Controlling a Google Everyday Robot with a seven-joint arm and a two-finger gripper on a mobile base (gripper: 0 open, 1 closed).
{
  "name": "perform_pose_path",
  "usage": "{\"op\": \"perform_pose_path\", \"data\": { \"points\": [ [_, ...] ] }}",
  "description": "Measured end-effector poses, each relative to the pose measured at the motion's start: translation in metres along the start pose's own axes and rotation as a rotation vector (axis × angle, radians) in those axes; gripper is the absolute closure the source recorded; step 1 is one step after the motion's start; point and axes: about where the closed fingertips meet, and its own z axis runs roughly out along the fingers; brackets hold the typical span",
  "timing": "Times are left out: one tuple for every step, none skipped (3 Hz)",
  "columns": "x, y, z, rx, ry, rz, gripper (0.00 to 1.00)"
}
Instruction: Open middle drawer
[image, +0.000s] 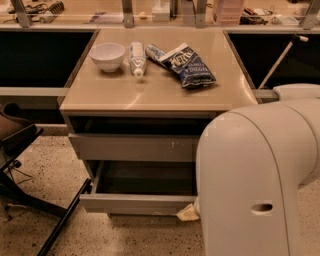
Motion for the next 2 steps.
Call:
{"op": "perform_pose_path", "data": {
  "points": [
    [0.014,-0.018,0.029,-0.062,0.031,0.032,0.00],
    [-0.012,-0.023,0.043,-0.096,0.006,-0.026,0.00]
  ]
}}
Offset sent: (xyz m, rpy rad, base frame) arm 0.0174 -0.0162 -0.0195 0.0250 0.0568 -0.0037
